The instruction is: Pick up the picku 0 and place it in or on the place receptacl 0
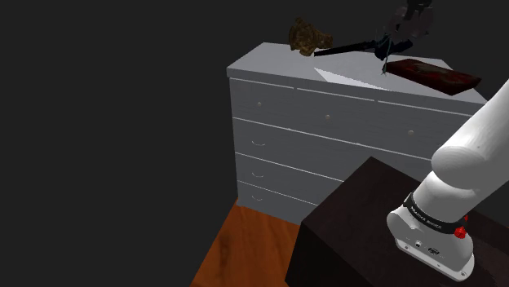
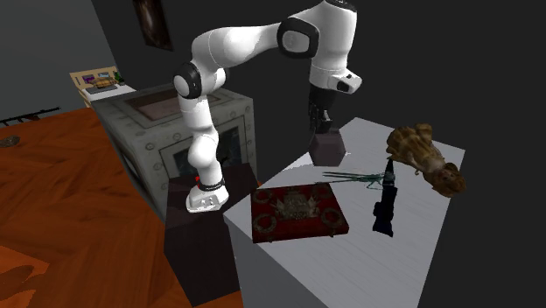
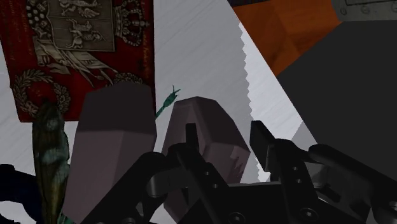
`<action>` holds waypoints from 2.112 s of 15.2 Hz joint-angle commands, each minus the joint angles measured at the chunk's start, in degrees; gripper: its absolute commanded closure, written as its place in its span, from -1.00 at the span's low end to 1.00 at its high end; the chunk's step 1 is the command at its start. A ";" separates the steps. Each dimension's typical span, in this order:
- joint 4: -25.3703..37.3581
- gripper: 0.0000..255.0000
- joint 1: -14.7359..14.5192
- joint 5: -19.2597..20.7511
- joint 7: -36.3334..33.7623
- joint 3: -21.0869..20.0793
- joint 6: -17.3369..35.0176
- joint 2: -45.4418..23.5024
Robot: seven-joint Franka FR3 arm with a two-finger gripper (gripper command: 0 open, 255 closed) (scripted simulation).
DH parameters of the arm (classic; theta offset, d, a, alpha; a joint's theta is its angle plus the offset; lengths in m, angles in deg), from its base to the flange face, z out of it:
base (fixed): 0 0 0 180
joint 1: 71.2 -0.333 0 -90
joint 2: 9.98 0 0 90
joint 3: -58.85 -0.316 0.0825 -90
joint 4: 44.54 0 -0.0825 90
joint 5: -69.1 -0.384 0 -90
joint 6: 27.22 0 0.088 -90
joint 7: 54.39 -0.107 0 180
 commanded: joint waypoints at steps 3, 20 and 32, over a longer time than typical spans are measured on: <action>0.42 1.00 2.63 0.92 5.55 2.80 -1.51 0.70; -8.90 1.00 6.37 3.99 13.85 6.65 4.60 3.99; -19.13 1.00 6.31 5.59 13.06 5.95 12.66 6.79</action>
